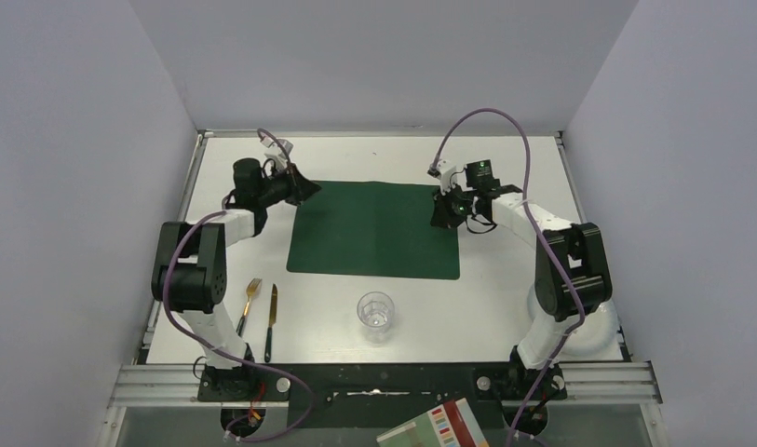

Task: Set the dinner table for one person
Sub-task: Move the napkin to the center of the board.

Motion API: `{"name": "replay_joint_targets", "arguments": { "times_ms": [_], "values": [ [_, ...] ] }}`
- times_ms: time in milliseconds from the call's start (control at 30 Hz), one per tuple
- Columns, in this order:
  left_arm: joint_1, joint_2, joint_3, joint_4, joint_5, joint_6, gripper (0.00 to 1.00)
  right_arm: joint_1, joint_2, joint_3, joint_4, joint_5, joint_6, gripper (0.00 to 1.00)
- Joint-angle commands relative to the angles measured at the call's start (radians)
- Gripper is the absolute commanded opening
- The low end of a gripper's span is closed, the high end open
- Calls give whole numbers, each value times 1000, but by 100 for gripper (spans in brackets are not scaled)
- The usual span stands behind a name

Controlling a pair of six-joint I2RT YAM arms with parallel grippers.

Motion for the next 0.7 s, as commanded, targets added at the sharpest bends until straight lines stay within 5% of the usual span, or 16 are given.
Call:
{"name": "replay_joint_targets", "arguments": {
  "times_ms": [0,667],
  "values": [
    [-40,60,101,-74,-31,80,0,-2,2,-15,60,0,-17,0],
    [-49,210,214,-320,-85,116,0,-29,119,7,70,68,-30,0]
  ]
}}
